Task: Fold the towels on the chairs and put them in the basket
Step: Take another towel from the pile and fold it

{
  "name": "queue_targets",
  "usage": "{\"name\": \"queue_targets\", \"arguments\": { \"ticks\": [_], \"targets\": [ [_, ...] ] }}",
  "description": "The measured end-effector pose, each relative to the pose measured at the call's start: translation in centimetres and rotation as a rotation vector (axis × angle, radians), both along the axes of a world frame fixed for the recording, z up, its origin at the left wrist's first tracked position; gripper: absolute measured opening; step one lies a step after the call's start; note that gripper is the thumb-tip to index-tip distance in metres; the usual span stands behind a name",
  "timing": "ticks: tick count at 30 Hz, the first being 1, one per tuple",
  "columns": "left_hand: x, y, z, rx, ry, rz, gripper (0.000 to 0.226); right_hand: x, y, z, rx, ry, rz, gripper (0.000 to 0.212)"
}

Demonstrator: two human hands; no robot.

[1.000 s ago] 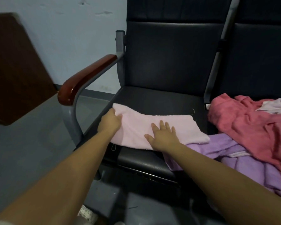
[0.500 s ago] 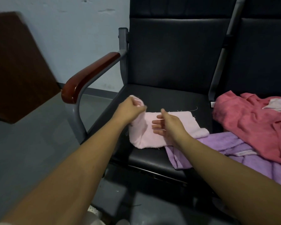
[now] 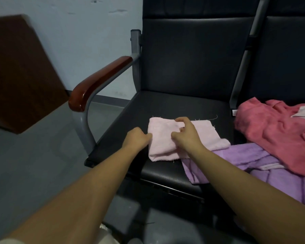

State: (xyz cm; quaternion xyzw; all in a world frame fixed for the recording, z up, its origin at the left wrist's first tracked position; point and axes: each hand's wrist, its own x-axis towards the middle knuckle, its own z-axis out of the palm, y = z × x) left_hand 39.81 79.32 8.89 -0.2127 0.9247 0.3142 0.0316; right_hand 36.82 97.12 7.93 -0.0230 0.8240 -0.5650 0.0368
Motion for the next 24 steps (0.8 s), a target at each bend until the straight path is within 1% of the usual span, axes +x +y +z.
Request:
{"name": "queue_targets", "arguments": {
  "ticks": [2,4,6,7,8,10,13,16,19,21,22,23,24],
  "targets": [
    [-0.4,0.7,-0.1,0.030,-0.028,0.028,0.029,-0.3,0.7,0.2,0.161,0.060,0.031,0.037],
    [-0.6,1.5,-0.1,0.055,-0.047,0.039,0.028,-0.4,1.5,0.4,0.425,0.081,0.117,0.032],
    [-0.9,2.0,-0.2,0.107,-0.048,0.050,0.025,-0.6,2.3,0.0,0.698,0.120,0.185,0.033],
    [-1.0,2.1,-0.2,0.141,-0.050,0.050,0.024,-0.6,2.7,-0.2,0.777,0.132,0.219,0.035],
    [-1.1,2.1,-0.2,0.166,-0.053,0.040,0.023,-0.5,3.0,-0.4,0.789,0.123,0.259,0.037],
    [-1.1,2.1,-0.1,0.208,-0.035,0.017,0.022,-0.2,3.2,-0.8,0.714,0.099,0.319,0.041],
    [-0.8,1.6,0.4,0.250,0.087,0.042,0.017,0.6,2.1,-0.8,0.594,0.096,0.362,0.041],
    [-0.7,1.6,1.5,0.209,0.194,0.049,0.016,0.7,1.1,-0.1,0.392,0.063,0.299,0.036],
    [-1.2,3.3,3.0,0.204,0.268,0.005,0.009,-0.1,1.8,1.2,0.099,-0.028,0.153,0.029],
    [-1.7,5.1,4.0,0.224,0.302,-0.040,0.008,-0.7,3.0,2.0,-0.182,-0.186,0.058,0.023],
    [-2.1,6.2,4.3,0.250,0.302,-0.075,0.009,-0.9,3.7,2.2,-0.322,-0.284,0.013,0.028],
    [-2.4,7.2,4.6,0.313,0.286,-0.117,0.014,-1.3,4.5,2.0,-0.434,-0.370,-0.029,0.037],
    [-2.7,8.2,4.7,0.418,0.249,-0.153,0.020,-1.5,5.3,1.9,-0.530,-0.439,-0.065,0.046]
  ]
}}
